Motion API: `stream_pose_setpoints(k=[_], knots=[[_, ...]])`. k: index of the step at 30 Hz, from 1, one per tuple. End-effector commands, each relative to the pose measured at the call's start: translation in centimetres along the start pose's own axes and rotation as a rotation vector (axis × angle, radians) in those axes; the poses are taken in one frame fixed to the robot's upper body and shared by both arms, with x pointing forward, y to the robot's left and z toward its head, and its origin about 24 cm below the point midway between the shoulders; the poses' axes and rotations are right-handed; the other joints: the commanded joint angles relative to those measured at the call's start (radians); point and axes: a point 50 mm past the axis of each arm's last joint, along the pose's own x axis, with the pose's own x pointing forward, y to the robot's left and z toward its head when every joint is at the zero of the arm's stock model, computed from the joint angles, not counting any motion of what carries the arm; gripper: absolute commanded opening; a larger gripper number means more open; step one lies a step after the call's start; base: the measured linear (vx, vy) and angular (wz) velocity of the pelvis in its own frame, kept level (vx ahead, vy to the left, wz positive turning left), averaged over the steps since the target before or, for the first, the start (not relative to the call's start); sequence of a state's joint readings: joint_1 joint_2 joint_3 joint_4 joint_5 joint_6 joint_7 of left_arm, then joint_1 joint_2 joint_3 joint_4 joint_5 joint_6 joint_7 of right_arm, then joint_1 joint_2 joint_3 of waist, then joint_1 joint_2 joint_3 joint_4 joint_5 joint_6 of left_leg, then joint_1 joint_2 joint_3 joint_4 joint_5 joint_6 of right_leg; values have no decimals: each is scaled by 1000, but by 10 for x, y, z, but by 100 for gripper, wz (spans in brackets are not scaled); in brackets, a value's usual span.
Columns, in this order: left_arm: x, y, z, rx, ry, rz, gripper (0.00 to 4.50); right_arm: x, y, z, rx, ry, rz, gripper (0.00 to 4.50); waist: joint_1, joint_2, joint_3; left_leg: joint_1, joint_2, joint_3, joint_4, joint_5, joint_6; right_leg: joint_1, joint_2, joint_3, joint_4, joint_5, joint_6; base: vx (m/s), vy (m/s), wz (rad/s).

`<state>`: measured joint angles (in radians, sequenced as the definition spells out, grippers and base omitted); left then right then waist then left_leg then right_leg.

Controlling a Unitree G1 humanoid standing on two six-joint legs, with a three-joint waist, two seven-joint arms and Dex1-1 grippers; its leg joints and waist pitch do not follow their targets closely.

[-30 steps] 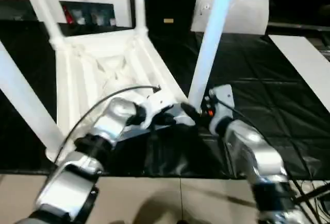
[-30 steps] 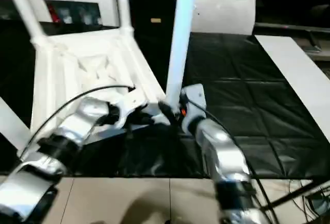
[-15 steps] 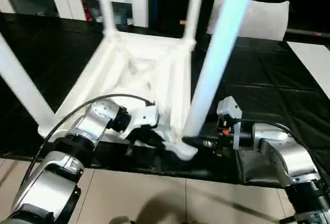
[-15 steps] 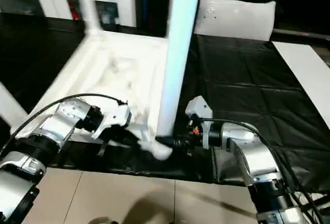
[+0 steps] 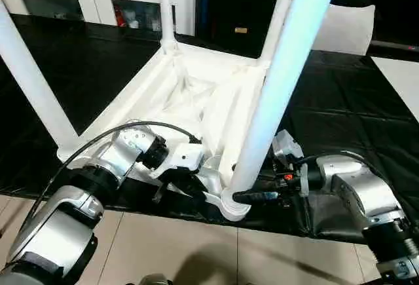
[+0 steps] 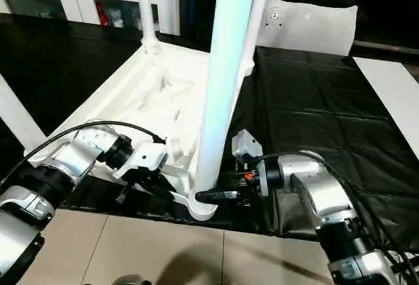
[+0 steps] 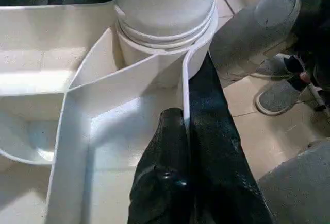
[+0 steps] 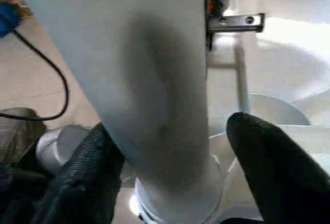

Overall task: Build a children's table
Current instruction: Rotate leg to tighten

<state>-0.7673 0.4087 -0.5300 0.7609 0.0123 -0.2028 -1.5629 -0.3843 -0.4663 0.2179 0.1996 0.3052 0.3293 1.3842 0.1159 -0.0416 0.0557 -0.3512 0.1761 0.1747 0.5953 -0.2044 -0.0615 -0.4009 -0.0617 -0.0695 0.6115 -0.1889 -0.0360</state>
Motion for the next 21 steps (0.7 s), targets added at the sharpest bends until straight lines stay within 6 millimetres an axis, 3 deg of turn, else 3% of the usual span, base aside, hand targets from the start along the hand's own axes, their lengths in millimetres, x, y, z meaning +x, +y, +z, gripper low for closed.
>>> stream_pose_setpoints(k=[1, 10, 14, 17, 19, 21], knots=[[9, -1, 8, 63, 43, -109, 0, -1, 0, 4, -4, 4, 22, 299, -5, -2, -68, 5, 65, -12, -64, -86, 61, 60, -94, 57, -60, -120, -213, 0, 0, 0], [7, -1, 5, 48, 38, -105, 0, 1, 3, 3, 10, -1, 64, 211, -5, -3, -68, 5, 64, -12, -63, -90, 53, 60, -94, 56, -61, -137, -205, 0, 0, 0], [6, 0, 5, 24, 18, -85, 0, 3, 5, 3, 23, -19, 65, 206, -6, -3, -68, 5, 63, -11, -63, -85, 52, 61, -93, 56, -62, -134, -203, 0, 0, 0], [6, 8, 7, -36, -33, 49, 0, 10, 13, 0, 98, -81, 6, 204, -3, -1, -66, 7, 65, -12, -65, -85, 51, 59, -94, 57, -63, -128, -201, 0, 0, 0], [6, 14, 8, -77, -51, 128, 0, 16, 17, -3, 107, -71, -33, 204, -6, -1, -63, 7, 64, -13, -68, -111, 39, 58, -94, 58, -69, -183, -188, 0, 0, 0], [6, 16, 9, -99, -67, 160, 0, 19, 17, -4, 108, -73, -69, 204, -10, 0, -59, 9, 60, -16, -70, -163, 19, 57, -99, 56, -84, -312, -158, 0, 0, 0]])
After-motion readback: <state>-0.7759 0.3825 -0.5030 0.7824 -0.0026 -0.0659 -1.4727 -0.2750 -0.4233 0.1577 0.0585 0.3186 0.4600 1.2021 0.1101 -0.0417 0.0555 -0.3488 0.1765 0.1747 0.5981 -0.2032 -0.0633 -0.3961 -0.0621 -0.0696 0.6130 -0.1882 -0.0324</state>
